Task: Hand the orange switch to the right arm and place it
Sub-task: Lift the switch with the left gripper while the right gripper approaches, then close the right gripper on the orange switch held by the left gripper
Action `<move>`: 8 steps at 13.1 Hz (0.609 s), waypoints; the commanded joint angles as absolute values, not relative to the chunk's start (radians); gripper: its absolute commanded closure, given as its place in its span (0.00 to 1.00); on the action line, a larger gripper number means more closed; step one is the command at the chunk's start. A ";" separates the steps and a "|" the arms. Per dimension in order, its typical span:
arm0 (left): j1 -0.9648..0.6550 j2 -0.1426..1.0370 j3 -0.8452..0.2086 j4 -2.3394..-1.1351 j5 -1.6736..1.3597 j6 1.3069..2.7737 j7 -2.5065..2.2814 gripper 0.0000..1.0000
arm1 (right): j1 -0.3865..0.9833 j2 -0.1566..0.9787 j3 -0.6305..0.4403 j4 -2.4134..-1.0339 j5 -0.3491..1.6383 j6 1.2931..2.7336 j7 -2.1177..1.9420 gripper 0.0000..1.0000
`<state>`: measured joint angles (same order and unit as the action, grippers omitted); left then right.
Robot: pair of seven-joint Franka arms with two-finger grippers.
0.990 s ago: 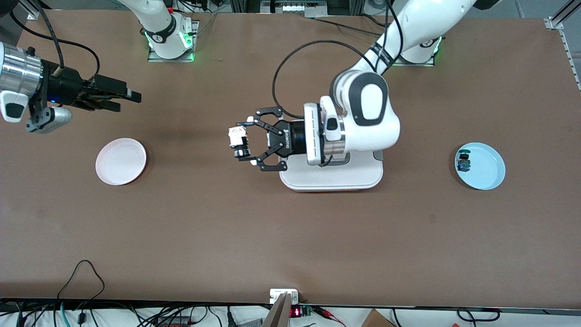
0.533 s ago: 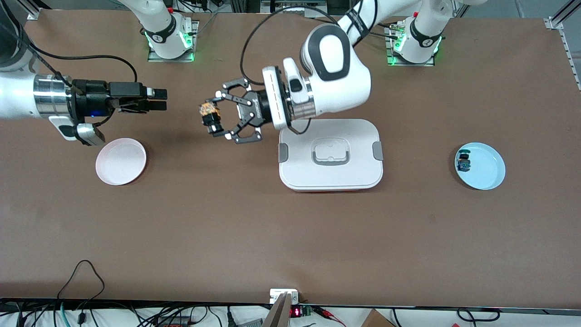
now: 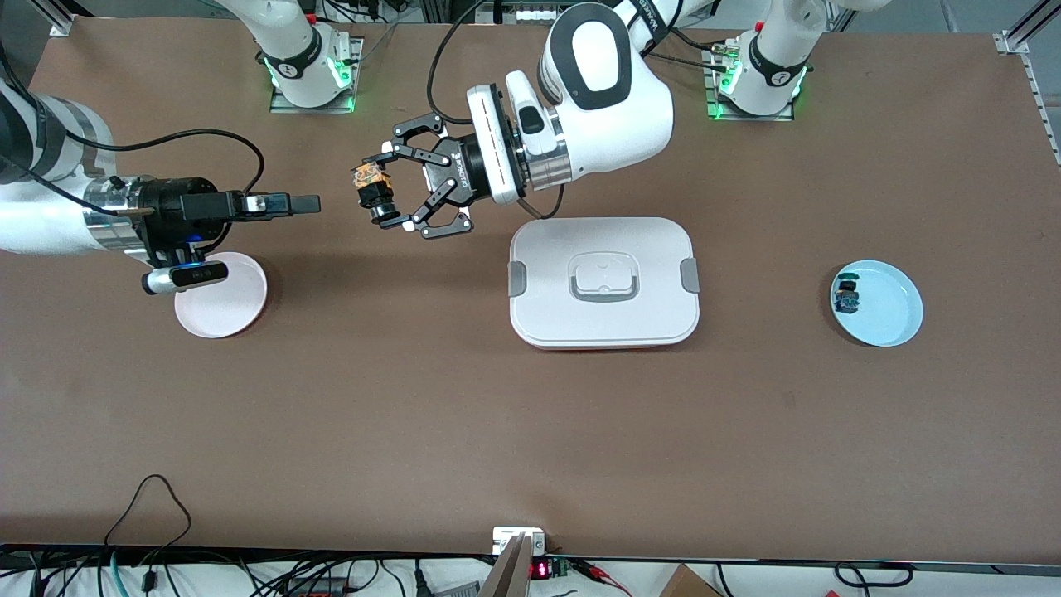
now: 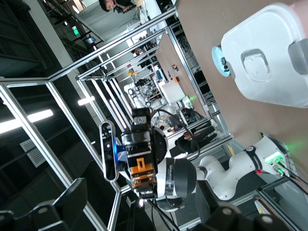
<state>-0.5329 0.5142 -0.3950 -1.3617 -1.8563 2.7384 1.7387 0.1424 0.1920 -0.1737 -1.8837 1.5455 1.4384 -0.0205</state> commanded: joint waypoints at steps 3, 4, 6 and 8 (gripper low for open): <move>-0.543 0.499 -0.383 -1.367 -1.884 2.750 1.736 1.00 | 0.167 0.216 -0.166 -1.876 1.608 1.401 -0.005 0.00; -0.543 0.499 -0.383 -1.367 -1.884 2.750 1.736 1.00 | 0.182 0.222 -0.164 -1.876 1.608 1.402 -0.006 0.00; -0.543 0.499 -0.383 -1.367 -1.884 2.750 1.736 1.00 | 0.199 0.233 -0.164 -1.871 1.633 1.408 -0.020 0.00; -0.543 0.499 -0.383 -1.367 -1.884 2.749 1.738 1.00 | 0.222 0.241 -0.164 -1.870 1.687 1.416 -0.020 0.00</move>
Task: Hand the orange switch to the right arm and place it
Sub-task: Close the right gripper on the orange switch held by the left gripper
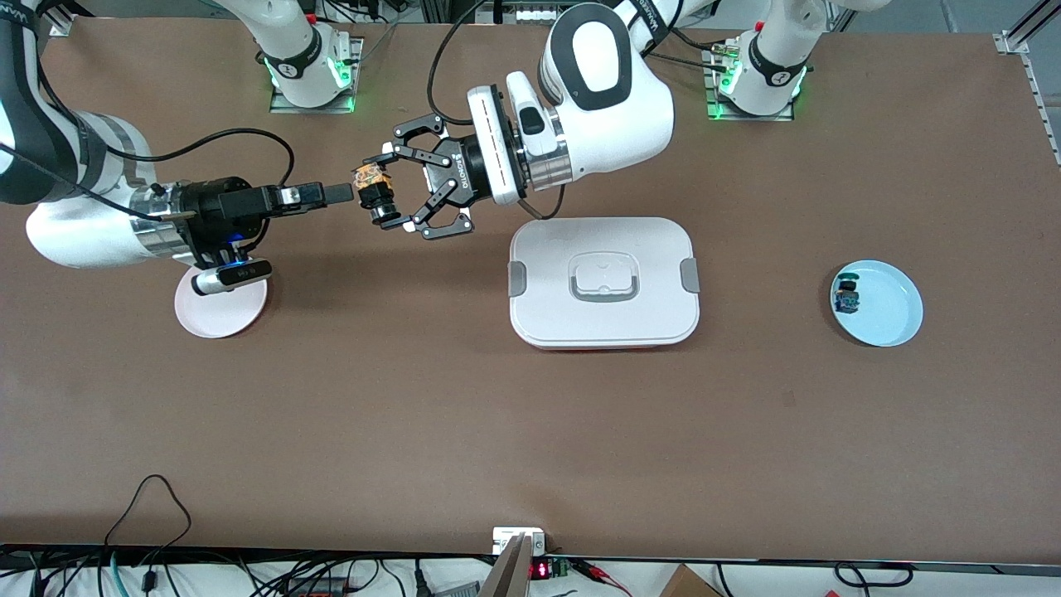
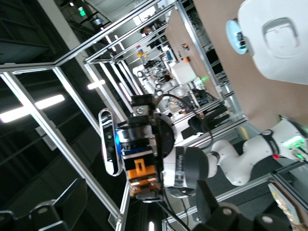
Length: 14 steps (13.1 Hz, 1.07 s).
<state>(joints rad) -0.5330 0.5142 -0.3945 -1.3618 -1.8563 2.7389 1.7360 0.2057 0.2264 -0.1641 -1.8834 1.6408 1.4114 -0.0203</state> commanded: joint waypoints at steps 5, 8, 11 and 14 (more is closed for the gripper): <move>-0.545 0.500 -0.383 -1.367 -1.882 2.750 1.738 0.99 | 0.251 0.262 -0.164 -1.861 1.704 1.434 -0.043 0.00; -0.545 0.500 -0.382 -1.367 -1.881 2.750 1.736 0.99 | 0.265 0.261 -0.164 -1.861 1.706 1.434 -0.048 0.00; -0.546 0.500 -0.382 -1.367 -1.881 2.750 1.736 0.99 | 0.276 0.259 -0.164 -1.861 1.703 1.431 -0.075 0.00; -0.546 0.502 -0.382 -1.367 -1.881 2.750 1.736 0.99 | 0.281 0.258 -0.163 -1.861 1.704 1.428 -0.074 0.17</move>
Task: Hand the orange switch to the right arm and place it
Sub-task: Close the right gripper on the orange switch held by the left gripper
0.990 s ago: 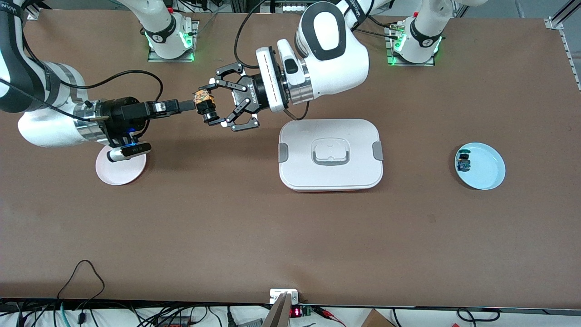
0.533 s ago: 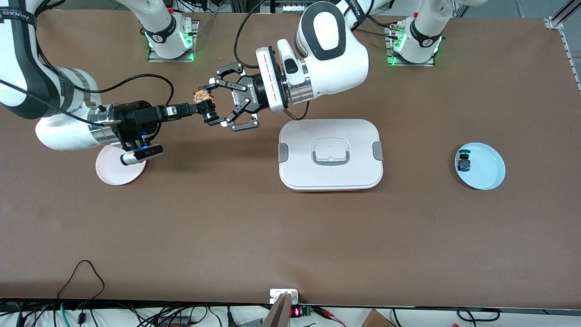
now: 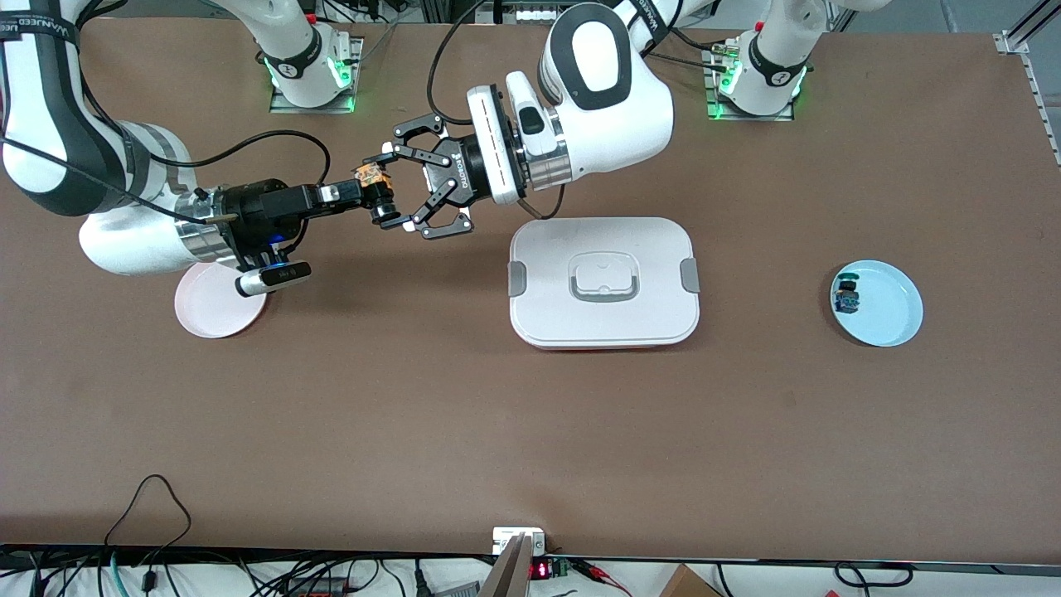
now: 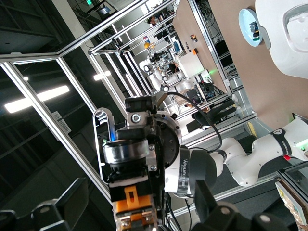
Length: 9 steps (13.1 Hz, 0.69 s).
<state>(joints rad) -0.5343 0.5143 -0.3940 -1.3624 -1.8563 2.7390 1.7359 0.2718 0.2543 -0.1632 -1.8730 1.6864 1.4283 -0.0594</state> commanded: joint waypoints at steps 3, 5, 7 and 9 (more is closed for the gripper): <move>-0.548 0.502 -0.382 -1.367 -1.881 2.750 1.736 0.99 | 0.284 0.258 -0.164 -1.861 1.704 1.419 -0.072 0.49; -0.548 0.502 -0.382 -1.367 -1.881 2.749 1.736 0.99 | 0.281 0.259 -0.164 -1.861 1.704 1.416 -0.066 0.77; -0.549 0.503 -0.382 -1.367 -1.879 2.750 1.738 0.98 | 0.284 0.258 -0.164 -1.861 1.704 1.416 -0.067 0.90; -0.549 0.503 -0.382 -1.367 -1.878 2.750 1.736 0.97 | 0.282 0.258 -0.164 -1.861 1.704 1.416 -0.074 0.90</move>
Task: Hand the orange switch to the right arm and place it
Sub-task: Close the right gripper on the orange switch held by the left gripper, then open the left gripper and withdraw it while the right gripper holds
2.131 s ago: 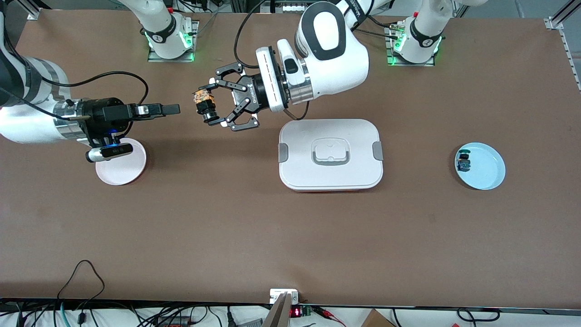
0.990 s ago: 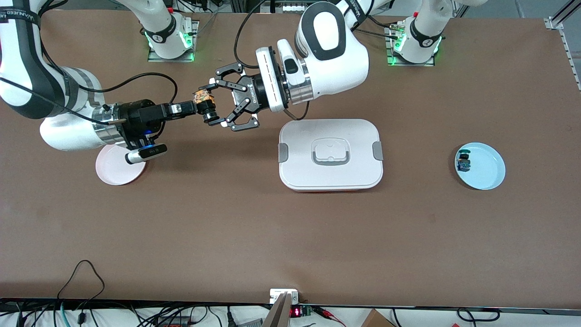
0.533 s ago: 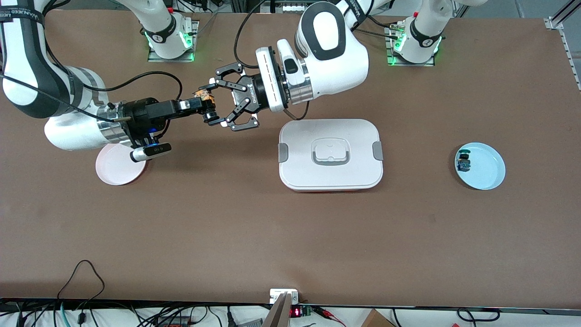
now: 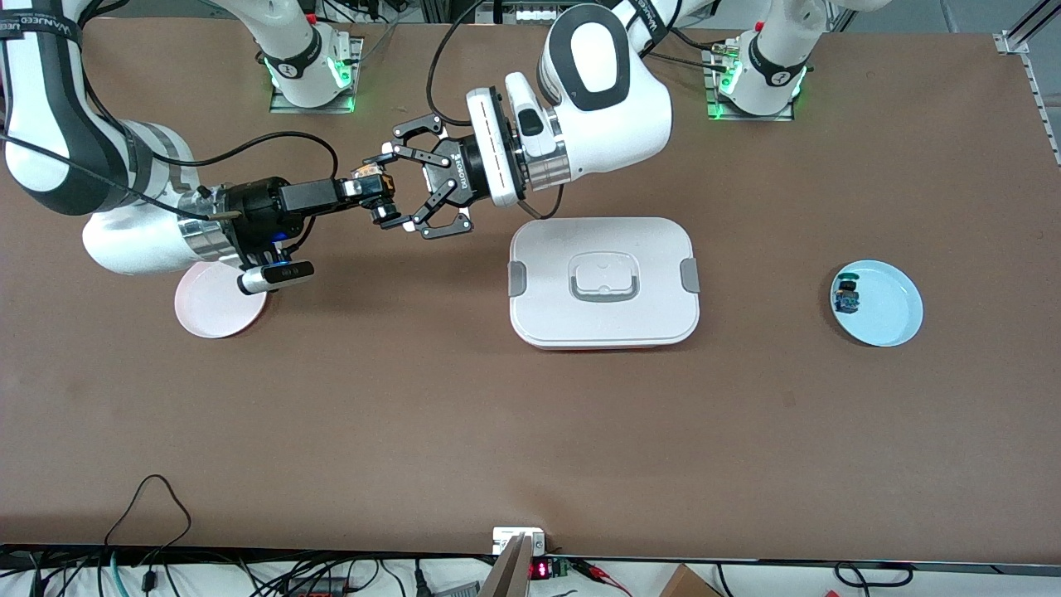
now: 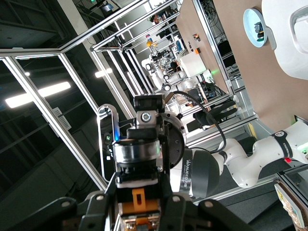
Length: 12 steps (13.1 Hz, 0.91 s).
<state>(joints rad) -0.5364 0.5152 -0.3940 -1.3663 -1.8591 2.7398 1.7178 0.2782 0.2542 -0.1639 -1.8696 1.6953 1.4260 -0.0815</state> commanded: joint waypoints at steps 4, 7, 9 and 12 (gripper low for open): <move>-0.548 0.503 -0.379 -1.367 -1.881 2.749 1.735 0.67 | 0.282 0.256 -0.164 -1.861 1.704 1.416 -0.074 0.90; -0.542 0.502 -0.379 -1.367 -1.878 2.749 1.726 0.00 | 0.284 0.256 -0.164 -1.861 1.704 1.416 -0.077 0.90; -0.532 0.500 -0.373 -1.367 -1.867 2.747 1.733 0.00 | 0.284 0.256 -0.164 -1.861 1.704 1.417 -0.075 0.90; -0.436 0.500 -0.376 -1.368 -1.868 2.693 1.735 0.00 | 0.281 0.255 -0.164 -1.861 1.703 1.416 -0.078 0.90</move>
